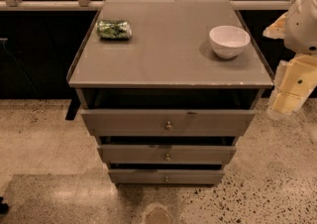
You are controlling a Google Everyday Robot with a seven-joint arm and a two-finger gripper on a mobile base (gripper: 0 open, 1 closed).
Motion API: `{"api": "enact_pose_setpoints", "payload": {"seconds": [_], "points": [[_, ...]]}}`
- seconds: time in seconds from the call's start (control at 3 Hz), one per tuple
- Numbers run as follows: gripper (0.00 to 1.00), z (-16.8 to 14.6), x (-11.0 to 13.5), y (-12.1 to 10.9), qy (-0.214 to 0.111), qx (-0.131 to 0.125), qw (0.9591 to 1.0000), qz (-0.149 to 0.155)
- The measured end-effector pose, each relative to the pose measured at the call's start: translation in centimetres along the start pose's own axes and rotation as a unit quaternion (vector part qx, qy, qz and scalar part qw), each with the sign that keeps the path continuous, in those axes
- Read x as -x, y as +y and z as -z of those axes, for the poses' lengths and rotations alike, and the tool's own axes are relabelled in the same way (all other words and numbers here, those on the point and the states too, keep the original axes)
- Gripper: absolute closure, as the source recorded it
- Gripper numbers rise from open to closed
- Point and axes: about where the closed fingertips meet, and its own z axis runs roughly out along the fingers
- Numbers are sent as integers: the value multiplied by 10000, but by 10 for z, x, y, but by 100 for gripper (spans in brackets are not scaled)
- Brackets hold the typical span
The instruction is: Open middle drawer
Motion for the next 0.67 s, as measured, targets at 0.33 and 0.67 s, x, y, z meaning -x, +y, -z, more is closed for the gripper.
{"api": "enact_pose_setpoints", "payload": {"seconds": [0.33,0.67], "points": [[0,0,0,0,-1,0,10000,0],[0,-1,0,1,-85,-47,10000,-10]]}}
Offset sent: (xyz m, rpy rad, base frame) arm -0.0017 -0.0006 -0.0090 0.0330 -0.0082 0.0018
